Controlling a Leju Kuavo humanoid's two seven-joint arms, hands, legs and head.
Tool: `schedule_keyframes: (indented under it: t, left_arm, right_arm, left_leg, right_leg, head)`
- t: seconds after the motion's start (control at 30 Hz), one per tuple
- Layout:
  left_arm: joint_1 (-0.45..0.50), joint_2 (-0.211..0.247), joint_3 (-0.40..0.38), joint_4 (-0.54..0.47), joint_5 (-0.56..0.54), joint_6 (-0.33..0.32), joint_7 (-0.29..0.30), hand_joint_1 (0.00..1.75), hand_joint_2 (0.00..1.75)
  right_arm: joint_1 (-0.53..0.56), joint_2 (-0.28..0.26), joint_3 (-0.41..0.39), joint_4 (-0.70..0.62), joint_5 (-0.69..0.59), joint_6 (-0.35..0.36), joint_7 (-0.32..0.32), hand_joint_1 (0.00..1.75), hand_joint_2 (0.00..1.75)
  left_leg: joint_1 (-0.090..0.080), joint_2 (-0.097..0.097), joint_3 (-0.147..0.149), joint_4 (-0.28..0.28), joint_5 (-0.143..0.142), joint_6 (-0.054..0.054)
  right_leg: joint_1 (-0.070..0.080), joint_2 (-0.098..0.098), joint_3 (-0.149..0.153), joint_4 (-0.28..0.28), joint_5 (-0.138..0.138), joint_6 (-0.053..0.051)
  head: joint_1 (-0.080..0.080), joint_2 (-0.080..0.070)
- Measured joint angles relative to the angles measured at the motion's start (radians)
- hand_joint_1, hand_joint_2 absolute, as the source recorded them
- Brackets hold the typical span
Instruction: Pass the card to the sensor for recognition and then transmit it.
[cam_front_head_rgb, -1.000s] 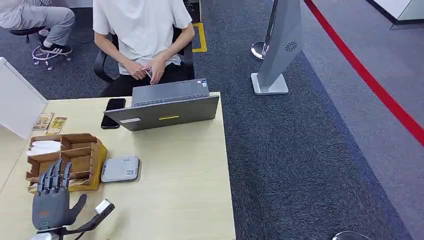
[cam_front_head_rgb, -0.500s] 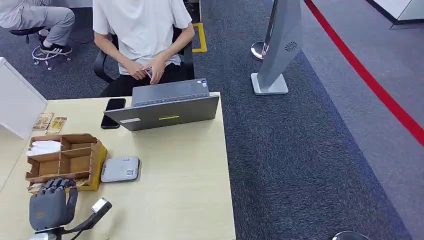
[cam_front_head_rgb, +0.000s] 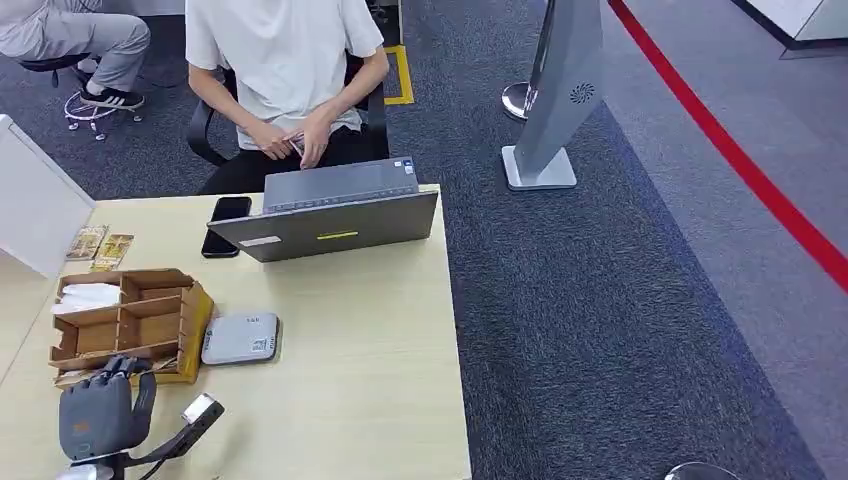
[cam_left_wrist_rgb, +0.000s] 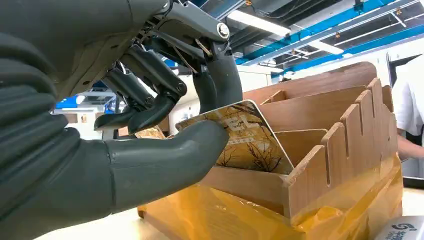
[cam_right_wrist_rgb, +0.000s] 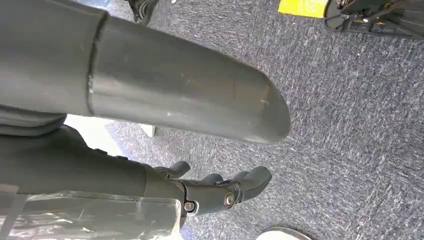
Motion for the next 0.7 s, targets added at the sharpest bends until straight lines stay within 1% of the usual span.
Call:
schedule_keyframes:
  t: [0.27, 0.4, 0.5, 0.6, 0.67, 0.7]
  left_arm:
    - [-0.001, 0.000, 0.000, 0.000, -0.004, 0.000, 0.004, 1.75, 1.75]
    - [0.000, -0.001, 0.000, -0.003, -0.038, 0.000, 0.003, 1.75, 1.75]
    - [0.006, 0.000, 0.000, -0.023, -0.053, 0.000, 0.015, 1.75, 1.75]
    - [0.039, 0.011, -0.017, -0.088, -0.051, -0.001, 0.043, 1.75, 1.75]
    - [0.084, 0.036, -0.053, -0.190, -0.062, -0.044, 0.097, 1.75, 1.75]
    - [0.111, 0.051, -0.079, -0.259, -0.066, -0.086, 0.132, 1.75, 1.75]
  right_arm:
    - [0.000, 0.000, 0.000, 0.000, 0.001, 0.000, 0.000, 0.00, 0.00]
    - [0.000, 0.000, -0.004, 0.000, 0.001, 0.000, 0.000, 0.00, 0.00]
    - [0.000, 0.000, -0.009, 0.000, 0.001, 0.000, 0.000, 0.00, 0.00]
    - [0.002, 0.000, -0.017, 0.000, -0.002, -0.002, 0.000, 0.00, 0.00]
    - [0.005, 0.000, -0.024, 0.000, -0.015, -0.005, 0.000, 0.00, 0.00]
    - [0.006, 0.000, -0.029, 0.000, -0.023, -0.008, 0.000, 0.00, 0.00]
  left_leg:
    - [0.000, 0.000, 0.000, 0.000, 0.000, 0.000]
    - [0.000, 0.000, 0.000, 0.000, 0.000, 0.000]
    - [0.000, 0.000, 0.000, 0.000, 0.000, 0.000]
    - [0.000, 0.001, 0.000, 0.000, 0.000, 0.000]
    - [0.000, 0.001, 0.000, 0.000, 0.000, 0.000]
    - [0.000, 0.001, 0.000, 0.000, 0.000, 0.000]
  right_leg:
    - [0.000, 0.000, 0.000, 0.000, 0.000, 0.000]
    - [0.000, 0.000, 0.000, 0.000, 0.000, 0.000]
    - [0.000, 0.000, 0.000, 0.000, 0.000, 0.000]
    - [0.000, 0.001, 0.000, 0.000, 0.000, 0.000]
    - [0.000, 0.001, -0.001, 0.000, 0.000, 0.000]
    - [0.000, 0.001, -0.001, 0.000, 0.000, 0.000]
  head:
    - [0.000, 0.000]
    - [0.000, 0.000]
    - [0.000, 0.000]
    - [0.000, 0.000]
    - [0.000, 0.000]
    - [0.000, 0.000]
